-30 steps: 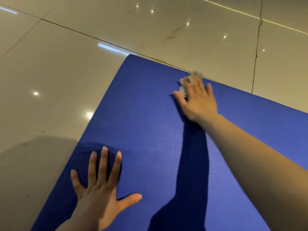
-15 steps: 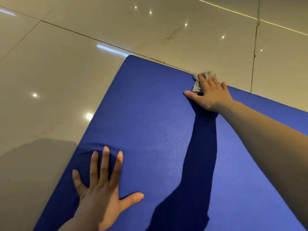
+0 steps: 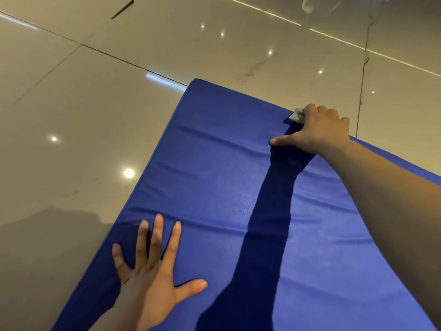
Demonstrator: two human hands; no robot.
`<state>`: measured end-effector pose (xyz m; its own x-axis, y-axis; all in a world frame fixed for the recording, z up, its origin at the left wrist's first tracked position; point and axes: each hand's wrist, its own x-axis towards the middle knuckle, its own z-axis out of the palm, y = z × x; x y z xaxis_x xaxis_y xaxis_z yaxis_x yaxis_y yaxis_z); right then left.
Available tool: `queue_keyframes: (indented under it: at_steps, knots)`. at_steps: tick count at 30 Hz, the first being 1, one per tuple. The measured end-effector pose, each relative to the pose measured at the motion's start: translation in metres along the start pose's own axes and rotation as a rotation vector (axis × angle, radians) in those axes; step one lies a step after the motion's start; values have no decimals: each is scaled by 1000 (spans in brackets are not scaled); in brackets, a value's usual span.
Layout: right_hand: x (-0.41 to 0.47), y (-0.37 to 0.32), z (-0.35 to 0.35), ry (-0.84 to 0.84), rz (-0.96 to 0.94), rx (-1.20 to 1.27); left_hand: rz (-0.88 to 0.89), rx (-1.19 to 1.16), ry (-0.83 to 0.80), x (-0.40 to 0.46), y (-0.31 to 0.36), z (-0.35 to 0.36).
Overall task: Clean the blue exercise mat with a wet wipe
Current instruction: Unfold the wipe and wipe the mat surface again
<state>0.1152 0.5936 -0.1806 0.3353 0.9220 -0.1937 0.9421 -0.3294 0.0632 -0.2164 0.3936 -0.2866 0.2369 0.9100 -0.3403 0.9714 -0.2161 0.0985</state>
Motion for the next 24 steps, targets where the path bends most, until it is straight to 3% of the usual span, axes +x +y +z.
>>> queue_keyframes:
  at_steps: [5,11,14,16,18,20,24]
  knots:
    - [-43,9,-31,113,-53,52,-7,-28,-93,0,4,-6]
    - [-117,23,-54,200,-155,72,-170,-12,-437,1,17,-50]
    - [-145,29,-56,232,-183,138,-151,34,-291,-16,32,-63]
    - [-154,37,-55,207,-213,207,12,79,-83,-35,47,-58]
    - [-169,54,-51,212,-208,286,214,68,25,-51,53,-42]
    - [-192,84,-38,238,-132,319,326,74,71,-67,64,-30]
    - [-279,150,19,88,-105,321,543,81,36,-100,112,-12]
